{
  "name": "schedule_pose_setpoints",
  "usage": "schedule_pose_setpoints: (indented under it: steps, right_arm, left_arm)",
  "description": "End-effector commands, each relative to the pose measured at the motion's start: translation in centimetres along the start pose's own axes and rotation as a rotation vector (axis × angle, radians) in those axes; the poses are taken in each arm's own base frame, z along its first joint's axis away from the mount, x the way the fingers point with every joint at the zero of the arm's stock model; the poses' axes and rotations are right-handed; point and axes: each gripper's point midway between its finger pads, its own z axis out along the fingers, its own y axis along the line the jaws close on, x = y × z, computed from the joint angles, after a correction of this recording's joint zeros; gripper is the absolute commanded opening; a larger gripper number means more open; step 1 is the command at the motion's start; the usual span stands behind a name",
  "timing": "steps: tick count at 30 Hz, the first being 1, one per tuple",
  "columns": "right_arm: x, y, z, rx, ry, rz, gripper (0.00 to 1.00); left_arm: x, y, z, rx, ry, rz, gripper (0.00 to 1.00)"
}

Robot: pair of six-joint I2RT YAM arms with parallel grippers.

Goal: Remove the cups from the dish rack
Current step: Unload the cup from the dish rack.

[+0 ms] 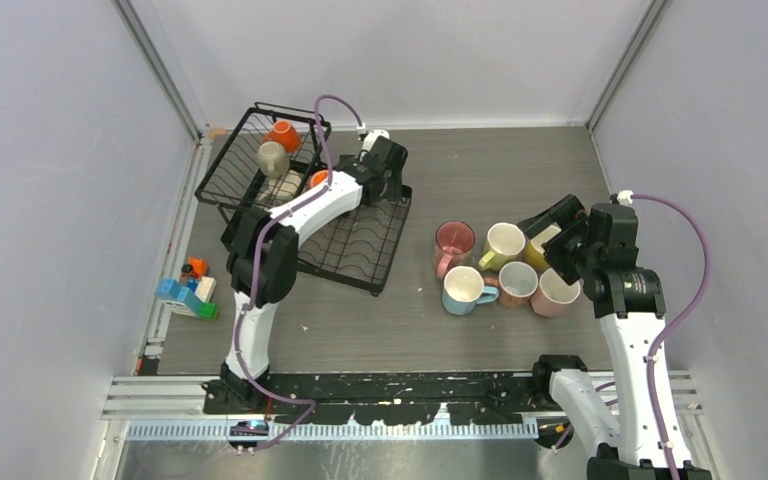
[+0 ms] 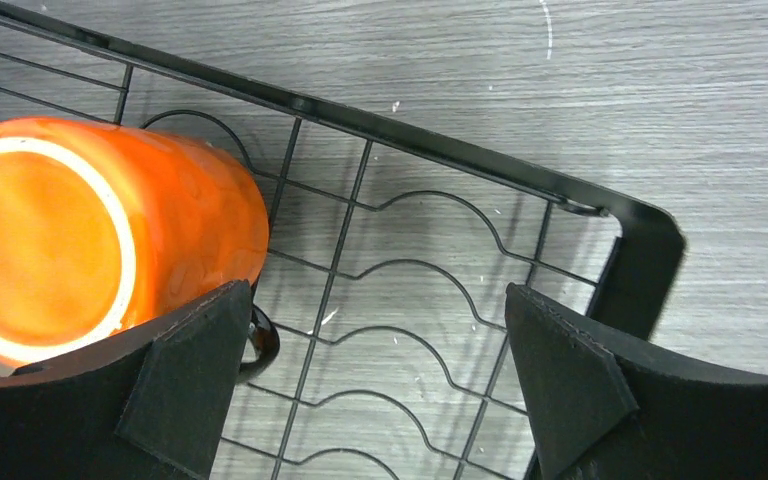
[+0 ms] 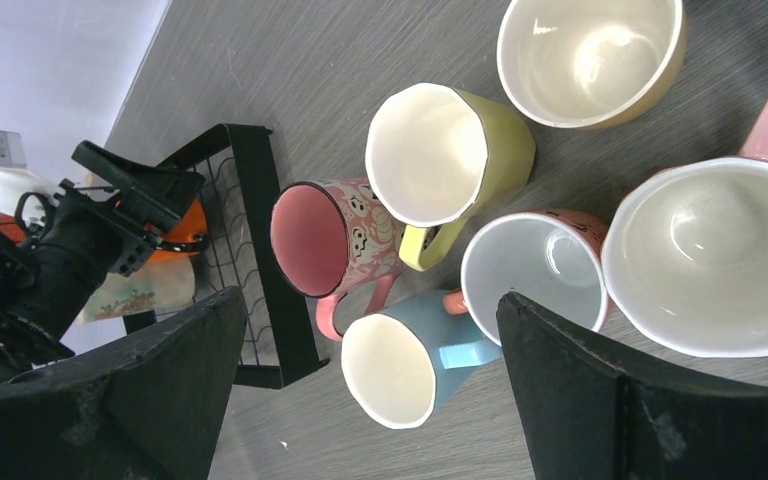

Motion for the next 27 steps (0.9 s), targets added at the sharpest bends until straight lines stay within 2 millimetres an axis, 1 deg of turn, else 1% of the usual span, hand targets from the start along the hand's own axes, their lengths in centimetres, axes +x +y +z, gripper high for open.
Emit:
schedule_pose_setpoints:
  steps: [1, 3, 6, 10, 13, 16, 21, 27]
  right_arm:
    - [-0.6, 0.9, 0.0, -0.047, -0.025, -0.014, 1.00]
    - [-0.5, 0.9, 0.2, -0.049, -0.022, -0.011, 1.00]
    - [-0.4, 0.9, 0.4, -0.052, -0.017, -0.008, 1.00]
    - [-0.3, 0.8, 0.6, -0.056, -0.015, -0.008, 1.00]
    - [-0.1, 0.8, 0.9, -0.058, -0.008, -0.006, 1.00]
    - [0.0, 0.7, 1.2, -0.059, -0.003, -0.005, 1.00]
    - [0.3, 0.5, 1.5, -0.062, 0.004, -0.001, 1.00]
    - [0.5, 0.3, 1.6, -0.057, 0.006, -0.007, 1.00]
  left_arm:
    - [-3.5, -0.3, -4.4, 0.005, -0.127, -0.023, 1.00]
    - [-3.5, 0.2, -5.0, -0.033, -0.143, -0.031, 1.00]
    - [-3.2, 1.5, -5.4, -0.103, -0.160, -0.056, 1.00]
    - [-2.4, 2.9, -5.3, -0.165, -0.177, -0.088, 1.00]
    - [-1.7, 3.6, -5.1, -0.198, -0.179, -0.104, 1.00]
    - [-1.0, 4.0, -4.7, -0.222, -0.185, -0.125, 1.00]
    - [-0.4, 4.1, -3.9, -0.246, -0.181, -0.140, 1.00]
    - [-0.1, 4.2, -3.2, -0.271, -0.188, -0.160, 0.94]
